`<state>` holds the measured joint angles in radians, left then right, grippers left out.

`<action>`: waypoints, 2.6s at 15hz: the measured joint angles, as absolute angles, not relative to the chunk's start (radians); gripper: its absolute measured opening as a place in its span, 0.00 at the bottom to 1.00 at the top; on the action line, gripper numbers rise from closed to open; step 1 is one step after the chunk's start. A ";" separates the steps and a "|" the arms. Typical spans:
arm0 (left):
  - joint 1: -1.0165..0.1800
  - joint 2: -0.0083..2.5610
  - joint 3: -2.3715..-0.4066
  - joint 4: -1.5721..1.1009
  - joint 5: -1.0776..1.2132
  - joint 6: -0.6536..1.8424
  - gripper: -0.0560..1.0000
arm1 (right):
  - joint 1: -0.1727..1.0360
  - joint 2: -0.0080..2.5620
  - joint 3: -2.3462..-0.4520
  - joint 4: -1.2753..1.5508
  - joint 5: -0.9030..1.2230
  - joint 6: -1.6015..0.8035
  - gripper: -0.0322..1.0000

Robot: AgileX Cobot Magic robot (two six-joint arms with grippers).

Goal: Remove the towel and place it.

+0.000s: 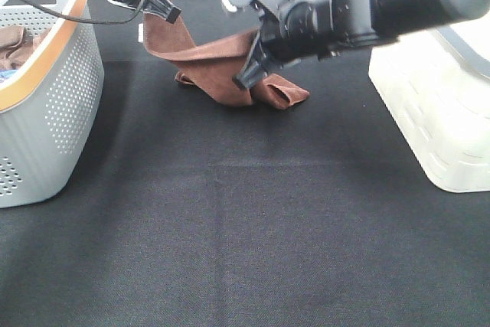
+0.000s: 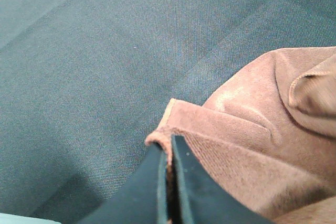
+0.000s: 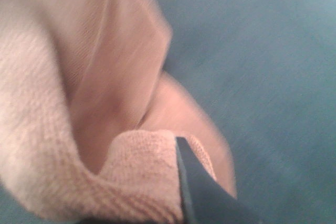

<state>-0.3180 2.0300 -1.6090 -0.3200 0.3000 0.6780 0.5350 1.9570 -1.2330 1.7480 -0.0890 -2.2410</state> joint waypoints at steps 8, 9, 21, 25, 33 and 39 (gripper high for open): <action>-0.318 2.030 -1.609 -0.321 0.326 0.606 0.05 | 0.535 1.855 -1.115 1.747 0.145 -2.085 0.03; -0.318 2.030 -1.609 -0.321 0.327 0.595 0.05 | 0.535 1.855 -1.115 1.746 0.191 -2.003 0.03; -0.318 2.030 -1.609 -0.321 0.371 0.588 0.05 | 0.538 1.855 -1.308 -0.143 0.458 -0.198 0.03; -0.318 2.030 -1.609 -0.321 0.333 0.574 0.05 | 0.538 1.855 -1.421 -0.778 0.464 0.180 0.03; -0.318 2.030 -1.609 -0.321 -0.078 0.411 0.05 | 0.470 1.888 -1.547 -1.023 0.383 0.361 0.03; -0.318 2.090 -1.609 -0.295 -0.516 0.447 0.05 | 0.394 2.059 -1.736 -1.027 0.314 0.479 0.03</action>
<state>-0.3180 2.0900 -1.6090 -0.2950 -0.5160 0.4470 0.3940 2.0590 -1.7360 -1.0270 0.3140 0.4790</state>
